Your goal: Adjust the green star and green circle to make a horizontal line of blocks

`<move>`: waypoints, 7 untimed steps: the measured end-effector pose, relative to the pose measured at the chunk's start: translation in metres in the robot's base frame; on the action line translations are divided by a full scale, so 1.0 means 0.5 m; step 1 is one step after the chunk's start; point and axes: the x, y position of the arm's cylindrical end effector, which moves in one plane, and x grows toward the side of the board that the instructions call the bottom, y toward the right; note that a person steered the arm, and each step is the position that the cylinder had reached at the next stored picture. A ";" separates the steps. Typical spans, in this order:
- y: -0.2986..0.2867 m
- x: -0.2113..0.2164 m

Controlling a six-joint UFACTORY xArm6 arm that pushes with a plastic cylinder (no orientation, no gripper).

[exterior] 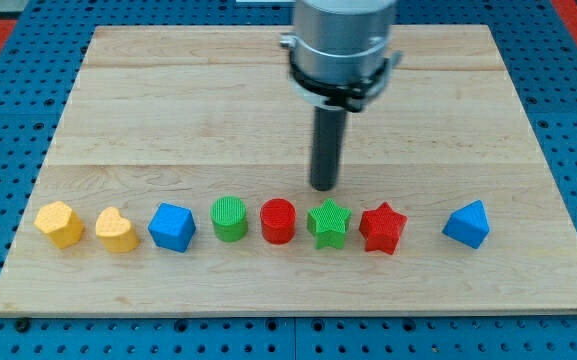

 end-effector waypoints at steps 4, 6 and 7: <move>-0.170 0.059; -0.217 -0.006; -0.216 -0.102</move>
